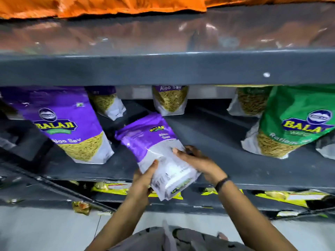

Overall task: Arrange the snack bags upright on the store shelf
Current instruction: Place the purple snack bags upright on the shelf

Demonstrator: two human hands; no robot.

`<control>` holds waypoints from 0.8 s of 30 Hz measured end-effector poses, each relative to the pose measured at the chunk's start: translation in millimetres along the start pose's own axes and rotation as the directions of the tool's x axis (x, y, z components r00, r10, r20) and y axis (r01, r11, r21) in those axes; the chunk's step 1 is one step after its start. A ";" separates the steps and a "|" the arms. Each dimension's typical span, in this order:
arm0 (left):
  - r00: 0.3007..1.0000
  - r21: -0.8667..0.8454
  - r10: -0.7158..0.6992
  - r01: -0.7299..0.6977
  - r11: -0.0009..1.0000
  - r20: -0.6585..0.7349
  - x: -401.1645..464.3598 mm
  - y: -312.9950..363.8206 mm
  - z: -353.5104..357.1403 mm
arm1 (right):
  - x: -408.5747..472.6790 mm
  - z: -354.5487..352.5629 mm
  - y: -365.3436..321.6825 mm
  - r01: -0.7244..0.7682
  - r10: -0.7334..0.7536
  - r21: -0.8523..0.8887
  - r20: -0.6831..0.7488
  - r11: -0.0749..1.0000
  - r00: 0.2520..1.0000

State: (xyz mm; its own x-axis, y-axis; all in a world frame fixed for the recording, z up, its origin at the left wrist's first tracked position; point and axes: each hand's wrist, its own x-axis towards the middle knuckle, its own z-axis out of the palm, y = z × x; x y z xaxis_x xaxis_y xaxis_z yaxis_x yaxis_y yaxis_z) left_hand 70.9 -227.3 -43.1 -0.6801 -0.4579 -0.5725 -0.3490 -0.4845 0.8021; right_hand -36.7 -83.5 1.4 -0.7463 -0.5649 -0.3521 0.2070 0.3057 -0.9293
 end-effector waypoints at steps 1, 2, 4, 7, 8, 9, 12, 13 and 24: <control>0.999 0.034 0.021 -0.022 0.999 0.039 -3.3 3.1 -0.5 | -4.7 0.9 3.0 0.007 -0.006 0.050 -0.020 0.999 1.000; 0.996 0.075 0.062 -0.067 0.995 0.071 -6.7 8.6 -1.6 | -9.8 1.1 4.7 0.021 -0.017 0.085 -0.044 0.996 0.999; 0.965 0.120 0.211 -0.231 0.966 0.158 -13.6 25.7 1.7 | -20.1 -3.0 3.8 0.085 -0.074 0.124 -0.092 0.989 0.993; 0.834 0.193 0.454 -0.524 0.830 0.313 -4.9 65.0 9.5 | -26.0 -12.5 -10.2 0.271 -0.249 0.148 -0.154 0.951 0.956; 0.789 0.247 0.505 -0.597 0.763 0.350 0.1 78.6 12.9 | -23.9 -15.7 -15.8 0.320 -0.294 0.140 -0.182 0.937 0.938; 0.757 0.293 0.539 -0.645 0.706 0.369 7.6 89.2 15.0 | -20.2 -18.3 -19.6 0.354 -0.323 0.135 -0.205 0.925 0.924; 0.731 0.374 0.567 -0.682 0.628 0.380 32.4 89.6 14.7 | -1.1 -14.3 -8.7 0.357 -0.331 0.049 -0.274 0.933 0.903; 0.724 0.390 0.569 -0.690 0.610 0.391 40.9 81.3 12.9 | 3.1 -9.3 -0.7 0.343 -0.328 0.001 -0.282 0.939 0.902; 0.850 0.250 0.445 -0.513 0.821 0.282 49.3 73.0 8.0 | -16.6 64.3 14.5 0.330 -0.075 0.170 -0.785 0.928 0.615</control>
State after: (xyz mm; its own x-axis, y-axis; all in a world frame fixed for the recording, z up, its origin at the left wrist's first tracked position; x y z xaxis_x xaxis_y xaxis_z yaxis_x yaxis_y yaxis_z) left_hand 6.8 -279.3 -11.5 -0.9150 -0.3951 -0.0819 -0.0991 0.0233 0.9948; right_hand 19.4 -119.0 -13.4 -0.9711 0.2310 -0.0594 0.0532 -0.0331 -0.9980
